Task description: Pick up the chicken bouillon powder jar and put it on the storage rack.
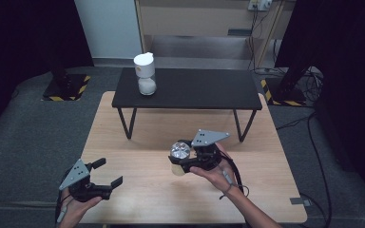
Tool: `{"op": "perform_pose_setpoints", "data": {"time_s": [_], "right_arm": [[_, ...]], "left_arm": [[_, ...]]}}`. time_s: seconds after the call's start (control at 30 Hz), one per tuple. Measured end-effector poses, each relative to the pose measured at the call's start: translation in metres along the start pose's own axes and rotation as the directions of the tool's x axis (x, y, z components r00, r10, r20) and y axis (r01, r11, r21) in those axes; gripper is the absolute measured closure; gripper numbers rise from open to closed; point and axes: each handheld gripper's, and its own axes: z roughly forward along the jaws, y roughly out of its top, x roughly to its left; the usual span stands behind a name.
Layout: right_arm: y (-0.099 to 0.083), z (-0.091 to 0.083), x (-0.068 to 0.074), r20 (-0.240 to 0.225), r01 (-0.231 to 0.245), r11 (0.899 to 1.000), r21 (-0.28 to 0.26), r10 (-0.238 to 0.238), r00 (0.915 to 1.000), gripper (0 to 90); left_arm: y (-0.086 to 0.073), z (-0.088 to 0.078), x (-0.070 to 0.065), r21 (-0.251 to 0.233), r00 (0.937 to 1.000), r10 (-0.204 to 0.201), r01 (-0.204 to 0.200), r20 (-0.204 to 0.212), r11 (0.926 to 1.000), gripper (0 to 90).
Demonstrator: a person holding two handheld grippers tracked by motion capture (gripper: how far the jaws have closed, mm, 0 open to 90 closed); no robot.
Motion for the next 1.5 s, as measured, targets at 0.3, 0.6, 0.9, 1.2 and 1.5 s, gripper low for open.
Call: {"op": "perform_pose_setpoints", "data": {"time_s": [0.3,0.6,0.9,1.2,1.5], "right_arm": [[0.021,-0.01,-0.007,0.01,-0.001,1.0,0.003,0.001,1.0,35.0],[0.039,-0.017,-0.013,0.029,-0.002,1.0,0.01,0.002,0.9996,35.0],[0.056,-0.025,-0.02,0.042,-0.009,1.0,0.005,0.009,0.9991,35.1],[0.071,-0.028,-0.025,0.059,-0.011,1.0,0.009,0.01,0.9982,35.1],[0.091,-0.03,-0.028,0.086,-0.002,1.0,0.004,0.002,0.9963,35.1]], "left_arm": [[0.0,0.0,0.0,0.001,1.0,-0.003,0.003,0.0,1.0,2.1],[0.0,0.0,0.0,0.003,1.0,-0.005,0.005,0.002,1.0,2.1],[0.0,0.001,0.001,0.005,1.0,-0.005,0.005,0.005,1.0,2.1],[0.0,0.001,0.001,0.005,1.0,-0.006,0.006,0.007,1.0,2.1],[0.0,0.001,0.002,0.005,0.9999,-0.008,0.008,0.008,1.0,2.1]]}}
